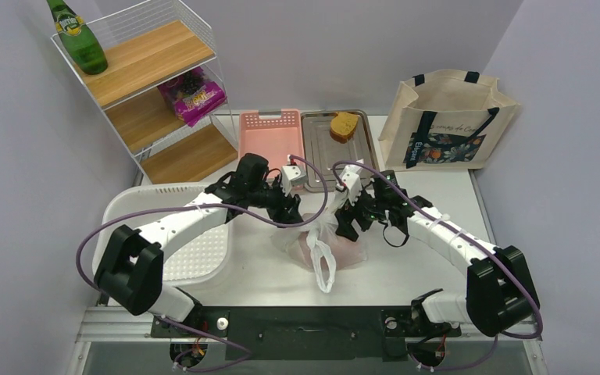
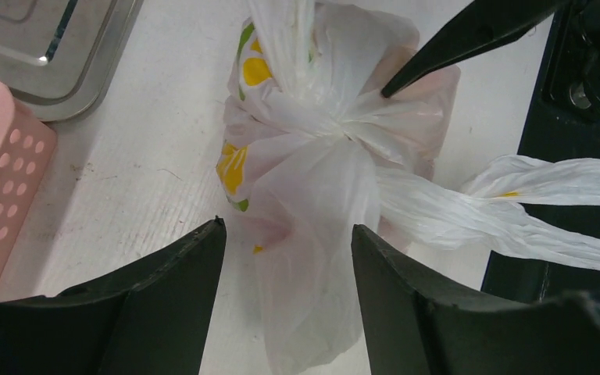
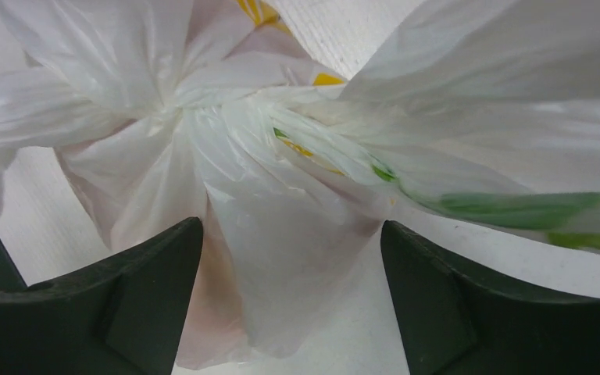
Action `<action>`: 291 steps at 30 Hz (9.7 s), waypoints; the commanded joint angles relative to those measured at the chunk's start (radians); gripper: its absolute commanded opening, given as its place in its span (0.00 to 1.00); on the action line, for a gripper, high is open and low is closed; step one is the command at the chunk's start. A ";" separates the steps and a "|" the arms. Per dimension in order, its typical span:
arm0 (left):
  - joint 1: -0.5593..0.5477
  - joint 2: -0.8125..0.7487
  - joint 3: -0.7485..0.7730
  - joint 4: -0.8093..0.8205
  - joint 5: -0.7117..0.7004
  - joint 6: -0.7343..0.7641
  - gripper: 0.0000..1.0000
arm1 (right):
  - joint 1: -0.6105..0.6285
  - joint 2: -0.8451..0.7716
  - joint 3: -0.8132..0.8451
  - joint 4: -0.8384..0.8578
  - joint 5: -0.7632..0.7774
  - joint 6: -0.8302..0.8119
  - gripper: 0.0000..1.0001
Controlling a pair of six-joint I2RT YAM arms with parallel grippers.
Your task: Untie the knot of the grocery bags and take out the mixed food
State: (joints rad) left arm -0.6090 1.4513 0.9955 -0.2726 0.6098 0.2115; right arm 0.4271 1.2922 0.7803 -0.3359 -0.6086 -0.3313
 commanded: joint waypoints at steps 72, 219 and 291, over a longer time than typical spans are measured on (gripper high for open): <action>0.001 -0.031 -0.211 0.120 -0.110 -0.059 0.00 | -0.374 -0.036 0.028 -0.121 0.103 -0.267 0.00; -0.127 -0.045 -0.236 0.469 -0.215 0.102 0.42 | 0.035 0.104 0.156 -0.054 0.154 -0.001 0.67; -0.085 -0.428 -0.328 0.112 -0.202 0.370 0.09 | -0.239 -0.028 0.275 -0.373 0.028 -0.227 0.10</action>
State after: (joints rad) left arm -0.6853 1.0344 0.6159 -0.1478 0.3683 0.5983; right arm 0.1471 1.3125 0.9970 -0.6914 -0.5488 -0.5507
